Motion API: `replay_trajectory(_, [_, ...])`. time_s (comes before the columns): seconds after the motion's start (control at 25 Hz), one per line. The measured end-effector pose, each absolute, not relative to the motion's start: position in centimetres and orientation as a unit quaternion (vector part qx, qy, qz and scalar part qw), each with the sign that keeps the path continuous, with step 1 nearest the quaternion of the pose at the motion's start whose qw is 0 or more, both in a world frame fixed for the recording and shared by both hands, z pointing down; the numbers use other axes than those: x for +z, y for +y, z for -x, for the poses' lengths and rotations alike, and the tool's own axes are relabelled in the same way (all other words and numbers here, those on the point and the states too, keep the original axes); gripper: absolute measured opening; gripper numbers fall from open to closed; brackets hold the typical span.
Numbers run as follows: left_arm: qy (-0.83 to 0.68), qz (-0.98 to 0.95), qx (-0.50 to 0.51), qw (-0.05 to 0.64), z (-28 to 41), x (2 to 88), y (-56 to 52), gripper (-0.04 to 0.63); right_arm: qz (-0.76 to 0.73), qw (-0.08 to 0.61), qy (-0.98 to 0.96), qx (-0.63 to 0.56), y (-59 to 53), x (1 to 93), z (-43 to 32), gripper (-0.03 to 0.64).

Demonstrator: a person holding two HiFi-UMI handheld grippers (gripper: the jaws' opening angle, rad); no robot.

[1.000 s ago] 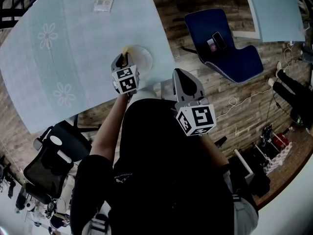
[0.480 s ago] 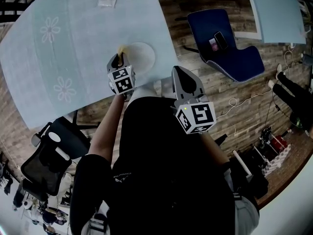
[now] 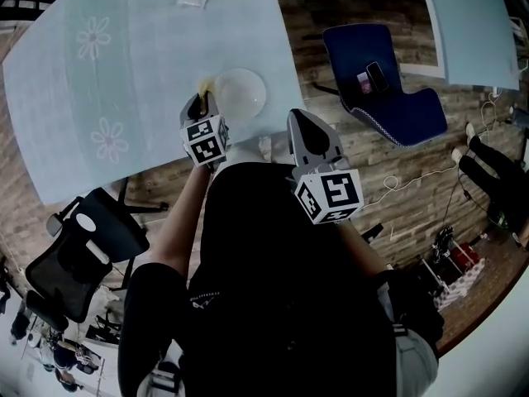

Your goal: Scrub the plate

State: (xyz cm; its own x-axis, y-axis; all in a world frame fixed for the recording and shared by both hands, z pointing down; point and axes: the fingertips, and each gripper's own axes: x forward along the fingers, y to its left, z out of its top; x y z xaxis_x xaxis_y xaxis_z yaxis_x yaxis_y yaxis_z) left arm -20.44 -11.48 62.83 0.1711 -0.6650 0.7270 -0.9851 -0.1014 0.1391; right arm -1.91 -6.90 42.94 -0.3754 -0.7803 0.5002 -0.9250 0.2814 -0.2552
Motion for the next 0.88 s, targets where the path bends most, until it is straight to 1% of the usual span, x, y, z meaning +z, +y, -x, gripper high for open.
replay_trajectory(0.16, [-0.573,-0.712,0.227,0.335,18.3,62.3,-11.0,0.069,-0.533,0.143,-0.793,0.256,-7.3,42.9,1.6,0.009])
replay_trajectory(0.6, [-0.524,-0.738,0.24,0.35,10.7,63.0,-11.0,0.069,-0.527,0.153,-0.794,0.261,-8.5,43.1,-0.9,0.009])
replay_trajectory(0.88, [-0.506,-0.739,0.253,0.366,8.2,64.0,-10.6,0.069,-0.531,0.159,-0.789,0.264,-8.9,43.4,-2.7,0.009])
